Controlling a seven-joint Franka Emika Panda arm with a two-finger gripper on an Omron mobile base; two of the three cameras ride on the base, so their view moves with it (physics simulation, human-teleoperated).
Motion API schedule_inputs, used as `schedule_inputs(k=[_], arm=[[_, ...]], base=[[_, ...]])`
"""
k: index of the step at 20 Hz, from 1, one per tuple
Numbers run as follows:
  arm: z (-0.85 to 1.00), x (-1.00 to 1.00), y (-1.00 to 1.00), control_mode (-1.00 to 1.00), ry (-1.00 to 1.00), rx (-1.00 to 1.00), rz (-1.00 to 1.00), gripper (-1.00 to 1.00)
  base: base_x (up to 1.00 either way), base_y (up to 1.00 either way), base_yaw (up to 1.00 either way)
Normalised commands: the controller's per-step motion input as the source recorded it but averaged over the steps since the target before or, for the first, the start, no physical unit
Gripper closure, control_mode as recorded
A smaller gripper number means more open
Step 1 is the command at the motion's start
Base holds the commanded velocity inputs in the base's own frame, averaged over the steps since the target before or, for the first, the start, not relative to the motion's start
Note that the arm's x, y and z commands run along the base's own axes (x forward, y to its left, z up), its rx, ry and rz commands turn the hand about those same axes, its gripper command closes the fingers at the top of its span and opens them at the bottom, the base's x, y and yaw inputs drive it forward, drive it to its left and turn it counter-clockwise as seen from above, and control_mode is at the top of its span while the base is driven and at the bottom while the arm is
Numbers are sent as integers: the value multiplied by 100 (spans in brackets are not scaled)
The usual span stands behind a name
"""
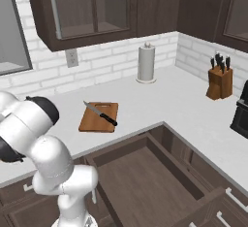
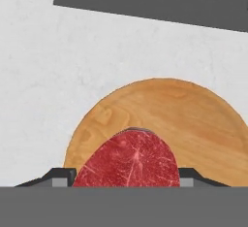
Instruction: Pick up the knife from the drawer and place it on the cutting board. Then place the meat from the plate to the cutting board.
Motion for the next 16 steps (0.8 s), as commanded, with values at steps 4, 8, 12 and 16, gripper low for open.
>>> schedule_inputs(k=[4,8,12,16], arm=[[43,1,-54,-100,0,0,0,100],[37,13,-68,-100,0,0,0,100],[25,22,-54,-100,0,0,2,100],[6,30,-55,-100,1,-2,4,100]], base=[[0,0,0],[0,0,0],[0,0,0],[0,0,0]])
